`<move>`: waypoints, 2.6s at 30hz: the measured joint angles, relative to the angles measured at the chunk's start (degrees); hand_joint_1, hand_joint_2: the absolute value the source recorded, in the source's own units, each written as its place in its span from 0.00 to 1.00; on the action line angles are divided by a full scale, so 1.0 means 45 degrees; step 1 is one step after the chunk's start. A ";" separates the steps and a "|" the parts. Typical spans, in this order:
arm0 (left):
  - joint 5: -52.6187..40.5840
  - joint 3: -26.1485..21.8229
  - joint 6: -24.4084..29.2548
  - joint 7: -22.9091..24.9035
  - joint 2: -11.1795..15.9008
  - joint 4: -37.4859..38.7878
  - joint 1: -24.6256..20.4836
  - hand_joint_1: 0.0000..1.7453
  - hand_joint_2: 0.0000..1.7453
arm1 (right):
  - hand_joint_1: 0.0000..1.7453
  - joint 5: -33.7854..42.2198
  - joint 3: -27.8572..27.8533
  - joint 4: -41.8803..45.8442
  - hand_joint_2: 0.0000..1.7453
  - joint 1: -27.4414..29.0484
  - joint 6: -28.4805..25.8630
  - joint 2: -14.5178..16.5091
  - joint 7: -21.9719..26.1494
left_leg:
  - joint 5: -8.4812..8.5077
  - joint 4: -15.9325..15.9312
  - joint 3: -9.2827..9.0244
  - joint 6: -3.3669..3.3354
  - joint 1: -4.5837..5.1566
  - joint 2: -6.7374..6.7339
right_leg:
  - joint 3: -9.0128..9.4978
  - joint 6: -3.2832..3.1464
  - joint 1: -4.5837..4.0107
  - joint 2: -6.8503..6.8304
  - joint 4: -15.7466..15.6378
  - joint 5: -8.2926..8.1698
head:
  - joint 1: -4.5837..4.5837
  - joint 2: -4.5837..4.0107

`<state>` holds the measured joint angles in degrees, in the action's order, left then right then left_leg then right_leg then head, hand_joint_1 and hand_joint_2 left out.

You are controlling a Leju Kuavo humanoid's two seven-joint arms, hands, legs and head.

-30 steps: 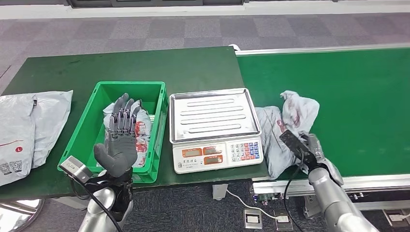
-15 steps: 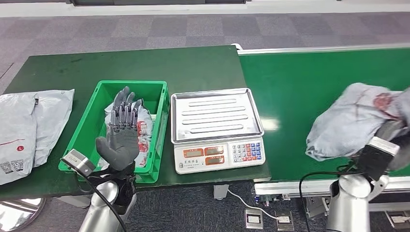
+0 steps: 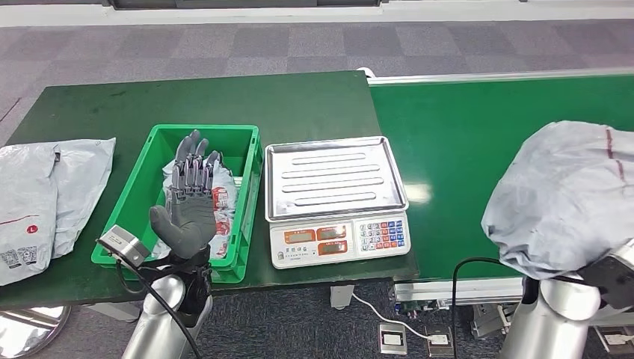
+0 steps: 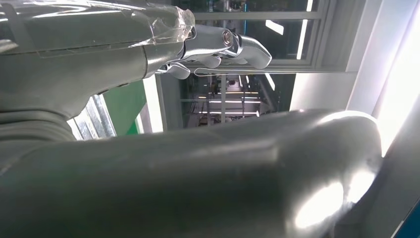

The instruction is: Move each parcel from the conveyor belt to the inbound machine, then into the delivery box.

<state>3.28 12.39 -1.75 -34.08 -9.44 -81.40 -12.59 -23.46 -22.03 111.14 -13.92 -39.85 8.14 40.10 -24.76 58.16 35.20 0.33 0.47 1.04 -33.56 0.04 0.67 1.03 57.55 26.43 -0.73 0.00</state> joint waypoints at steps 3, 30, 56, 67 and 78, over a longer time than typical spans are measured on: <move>0.0000 0.0000 0.0000 -0.0023 -0.0004 0.0004 -0.0018 0.00 0.00 | 1.00 0.0008 0.0000 0.0039 1.00 0.0000 0.0017 0.0025 -0.0001 | 0.0000 0.0000 0.0000 0.0000 0.0000 0.0000 | 0.0000 0.0000 -0.0001 -0.0001 0.0000 0.0000 | 0.0000 0.0000; -0.0287 0.0000 0.0106 -0.0102 -0.0019 -0.0317 0.0250 0.00 0.00 | 1.00 -0.2257 0.3082 -0.7342 1.00 -0.1235 0.0532 -0.1615 -0.3225 | 0.0065 -0.0005 0.0042 0.0002 -0.0006 0.0116 | -0.0006 0.0026 -0.0005 -0.0102 -0.0001 -0.0021 | -0.0002 0.0000; -0.0422 -0.0019 -0.0002 -0.0204 0.0115 -0.0359 0.0718 0.00 0.00 | 1.00 -0.4011 -0.0719 -0.7652 1.00 -0.0802 0.0074 -0.1693 -0.3970 | 0.0056 -0.0004 0.0042 -0.0009 0.0010 0.0086 | -0.0015 0.0030 0.0011 -0.0075 -0.0004 -0.0018 | -0.0002 0.0000; -0.0736 -0.0119 -0.0199 -0.0068 0.0121 -0.0438 0.0727 0.00 0.00 | 1.00 -0.6078 -0.1194 -1.0095 1.00 -0.0984 0.3210 -0.2885 -0.8807 | 0.0051 -0.0004 0.0032 -0.0019 0.0028 0.0066 | -0.0005 0.0047 0.0029 -0.0060 -0.0005 -0.0021 | -0.0002 0.0000; -0.1098 -0.0318 -0.0458 -0.0033 0.0117 -0.0276 0.0546 0.00 0.00 | 1.00 -0.8439 -0.0544 -1.3933 1.00 -0.2520 0.6957 -0.3409 -1.0958 | 0.0056 -0.0004 0.0003 -0.0021 0.0020 0.0017 | 0.0008 0.0051 0.0023 -0.0013 -0.0005 -0.0038 | -0.0002 0.0000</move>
<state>-1.66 10.96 -3.81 -34.22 -8.92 -82.64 -10.13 -61.43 -24.48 48.45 -25.26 -8.54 -7.20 -9.21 -24.51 58.15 35.22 0.24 0.56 1.12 -33.53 0.27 0.77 0.97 57.53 26.26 -0.74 0.00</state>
